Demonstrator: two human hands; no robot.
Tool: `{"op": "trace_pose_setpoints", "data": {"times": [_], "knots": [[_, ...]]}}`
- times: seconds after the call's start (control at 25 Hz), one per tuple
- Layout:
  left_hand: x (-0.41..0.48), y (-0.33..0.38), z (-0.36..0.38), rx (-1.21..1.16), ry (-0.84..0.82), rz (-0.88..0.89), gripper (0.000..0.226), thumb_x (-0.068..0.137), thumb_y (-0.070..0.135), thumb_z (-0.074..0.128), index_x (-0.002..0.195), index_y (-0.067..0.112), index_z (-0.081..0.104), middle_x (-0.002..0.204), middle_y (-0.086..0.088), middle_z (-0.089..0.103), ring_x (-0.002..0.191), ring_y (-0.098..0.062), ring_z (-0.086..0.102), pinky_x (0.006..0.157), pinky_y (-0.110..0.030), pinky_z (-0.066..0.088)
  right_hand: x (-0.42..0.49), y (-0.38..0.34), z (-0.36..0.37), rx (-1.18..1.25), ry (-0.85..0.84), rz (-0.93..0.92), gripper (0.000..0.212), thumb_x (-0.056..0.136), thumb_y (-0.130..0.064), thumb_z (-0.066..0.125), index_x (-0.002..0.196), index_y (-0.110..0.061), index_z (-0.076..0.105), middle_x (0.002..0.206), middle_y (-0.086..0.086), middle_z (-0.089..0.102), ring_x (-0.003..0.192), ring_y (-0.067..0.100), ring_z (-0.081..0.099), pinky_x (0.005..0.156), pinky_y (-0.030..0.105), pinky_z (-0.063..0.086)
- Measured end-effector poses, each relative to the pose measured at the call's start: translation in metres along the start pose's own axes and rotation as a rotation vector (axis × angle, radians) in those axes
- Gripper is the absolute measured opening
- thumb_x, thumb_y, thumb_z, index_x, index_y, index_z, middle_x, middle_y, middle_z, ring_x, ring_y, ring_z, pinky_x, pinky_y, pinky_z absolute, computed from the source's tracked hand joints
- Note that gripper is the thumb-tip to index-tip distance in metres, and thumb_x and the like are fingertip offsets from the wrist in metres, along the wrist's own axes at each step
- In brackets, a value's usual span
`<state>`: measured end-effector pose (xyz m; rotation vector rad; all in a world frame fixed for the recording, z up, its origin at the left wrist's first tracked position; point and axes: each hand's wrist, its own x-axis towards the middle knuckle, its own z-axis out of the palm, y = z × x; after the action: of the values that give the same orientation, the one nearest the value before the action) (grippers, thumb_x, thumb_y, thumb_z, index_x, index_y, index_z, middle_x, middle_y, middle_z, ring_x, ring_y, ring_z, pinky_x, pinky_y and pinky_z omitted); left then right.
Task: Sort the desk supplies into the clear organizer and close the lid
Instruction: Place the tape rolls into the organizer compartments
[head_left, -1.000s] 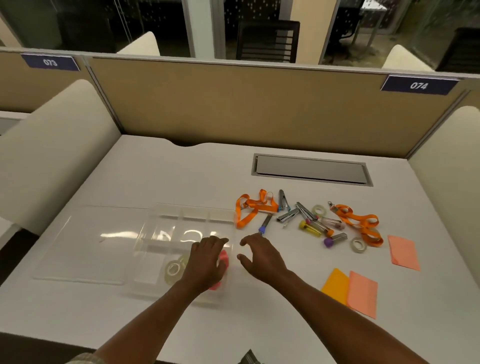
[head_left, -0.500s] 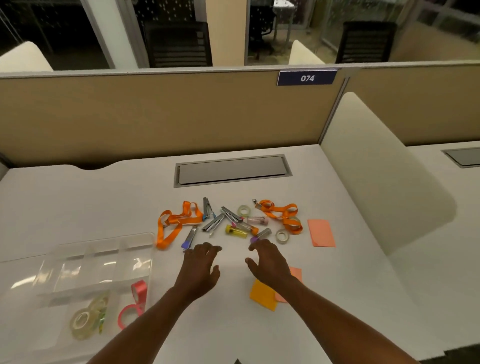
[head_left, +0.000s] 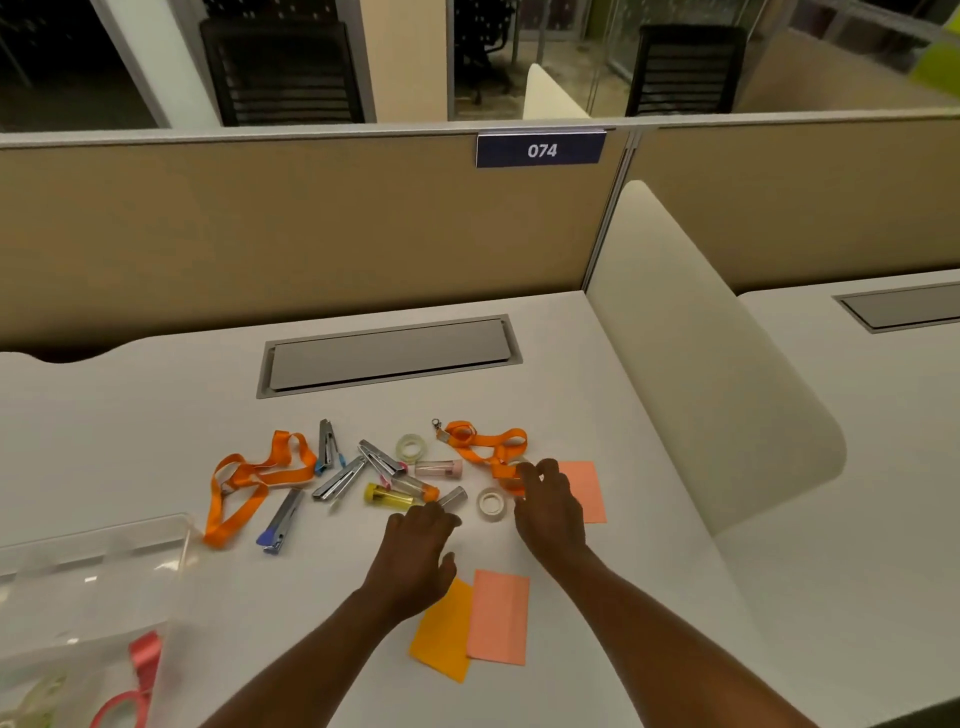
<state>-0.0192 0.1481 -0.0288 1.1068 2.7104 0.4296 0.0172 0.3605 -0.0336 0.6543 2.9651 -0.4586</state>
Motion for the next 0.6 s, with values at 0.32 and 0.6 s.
{"op": "trace_pose_setpoints", "data": {"times": [0.32,0.6], "knots": [[0.034,0.021,0.013,0.054,-0.075,0.036,0.047,0.076,0.035,0.061,0.121,0.022,0.057,0.129,-0.007,0.057,0.116,-0.028,0.056,0.09,-0.043,0.046,0.04,0.017,0.004,-0.114,-0.091,-0.128,0.027,0.098,-0.02,0.045,0.123,-0.017,0.055,0.114,0.01,0.059,0.099,0.029,0.061,0.075,0.037,0.05],[0.052,0.03,0.015,0.128,-0.252,0.028,0.057,0.089,0.037,0.051,0.142,0.023,0.037,0.156,-0.005,0.025,0.14,-0.028,0.027,0.114,-0.046,0.023,0.082,0.003,-0.027,0.104,-0.241,-0.044,0.017,0.086,-0.028,0.063,0.098,-0.019,0.071,0.101,0.004,0.072,0.094,0.026,0.066,0.078,0.032,0.051]]}}
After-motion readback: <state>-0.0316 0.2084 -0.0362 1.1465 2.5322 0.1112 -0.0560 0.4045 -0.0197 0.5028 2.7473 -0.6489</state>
